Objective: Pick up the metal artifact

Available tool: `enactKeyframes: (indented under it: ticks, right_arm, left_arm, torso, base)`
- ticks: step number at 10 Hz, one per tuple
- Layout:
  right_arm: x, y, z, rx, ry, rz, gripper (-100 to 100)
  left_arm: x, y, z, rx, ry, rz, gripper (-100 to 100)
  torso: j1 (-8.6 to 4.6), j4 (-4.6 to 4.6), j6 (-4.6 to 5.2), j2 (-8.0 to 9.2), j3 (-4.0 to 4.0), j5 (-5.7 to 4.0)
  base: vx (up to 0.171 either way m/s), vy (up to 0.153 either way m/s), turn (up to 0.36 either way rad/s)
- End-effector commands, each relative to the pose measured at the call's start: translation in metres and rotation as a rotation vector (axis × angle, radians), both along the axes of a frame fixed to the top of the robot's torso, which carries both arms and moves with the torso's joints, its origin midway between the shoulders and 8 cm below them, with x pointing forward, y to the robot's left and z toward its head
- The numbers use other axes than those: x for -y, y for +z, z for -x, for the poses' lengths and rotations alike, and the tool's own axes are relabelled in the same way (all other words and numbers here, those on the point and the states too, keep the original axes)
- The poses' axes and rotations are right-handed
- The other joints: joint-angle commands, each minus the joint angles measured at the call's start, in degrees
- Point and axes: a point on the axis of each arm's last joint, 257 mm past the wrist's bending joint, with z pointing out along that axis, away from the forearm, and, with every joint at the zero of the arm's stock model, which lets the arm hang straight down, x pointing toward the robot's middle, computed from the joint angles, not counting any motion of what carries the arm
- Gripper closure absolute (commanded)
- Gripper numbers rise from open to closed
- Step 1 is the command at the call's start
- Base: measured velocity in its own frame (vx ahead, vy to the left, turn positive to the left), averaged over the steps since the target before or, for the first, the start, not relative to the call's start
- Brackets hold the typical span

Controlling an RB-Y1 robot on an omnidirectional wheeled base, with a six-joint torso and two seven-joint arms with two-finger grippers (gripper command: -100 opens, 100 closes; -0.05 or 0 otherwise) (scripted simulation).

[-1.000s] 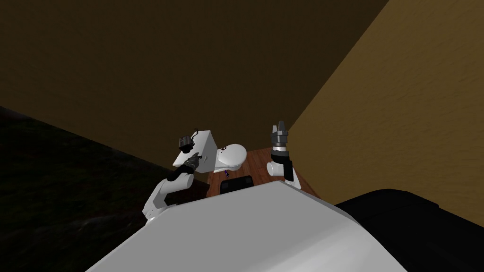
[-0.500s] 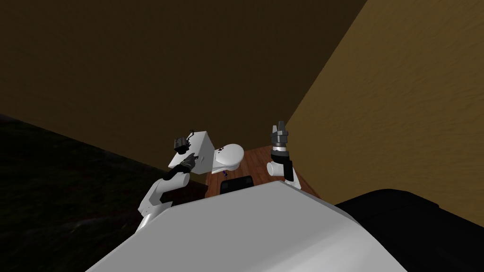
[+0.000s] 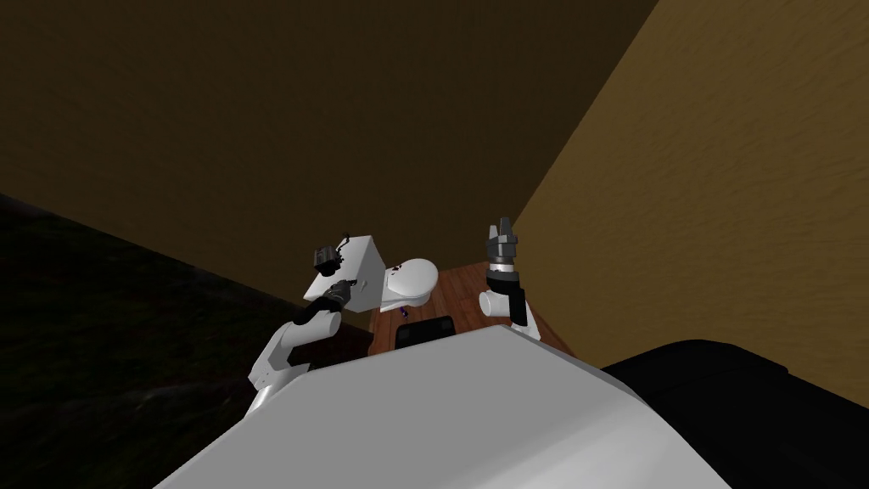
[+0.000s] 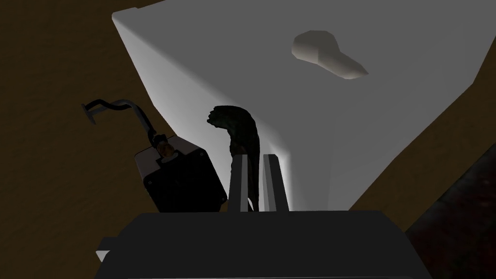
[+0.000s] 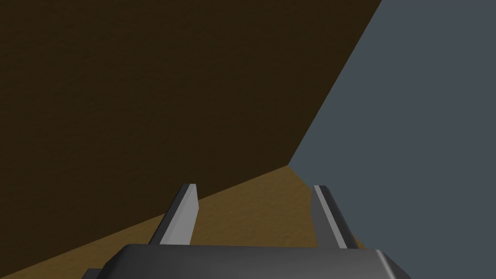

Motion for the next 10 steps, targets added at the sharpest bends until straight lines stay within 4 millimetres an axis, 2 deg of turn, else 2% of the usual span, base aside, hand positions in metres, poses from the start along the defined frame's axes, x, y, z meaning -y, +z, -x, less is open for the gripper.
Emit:
enactKeyframes:
  ticks: [1,2,4,5,9,10]
  right_arm:
    - [0.0,0.0,0.0,0.0,0.0,0.0,0]
    - [0.0,0.0,0.0,0.0,0.0,0.0,0]
    - [0.0,0.0,0.0,0.0,0.0,0.0,0]
    - [0.0,0.0,0.0,0.0,0.0,0.0,0]
    - [0.0,0.0,0.0,0.0,0.0,0.0,0]
    - [0.0,0.0,0.0,0.0,0.0,0.0,0]
  left_arm:
    - [0.0,0.0,0.0,0.0,0.0,0.0,0]
    - [0.012,0.009,-0.003,0.016,-0.019,-0.007,100]
    - [0.027,0.011,0.001,0.015,-0.041,-0.008,100]
    - [0.041,0.013,0.005,0.016,-0.062,-0.008,100]
    - [0.07,0.02,0.014,0.019,-0.1,-0.005,100]
    - [0.064,0.017,0.014,0.017,-0.093,-0.006,100]
  torso:
    - [0.0,0.0,0.0,0.0,0.0,0.0]
    - [0.01,0.0,0.0,0.0,0.0,0.0]
    - [0.13,-0.02,-0.02,-0.18,-0.09,0.01]
    - [0.12,-0.02,-0.02,-0.17,-0.09,0.01]
    - [0.09,-0.01,-0.01,-0.09,-0.05,0.01]
    - [0.07,0.01,0.04,-0.09,-0.03,0.01]
  base:
    - [0.0,0.0,0.0]
    - [0.043,0.026,0.137]
    - [0.057,0.038,0.129]
    - [0.052,0.039,0.177]
    - [0.039,0.024,0.12]
    - [0.014,0.008,-0.005]
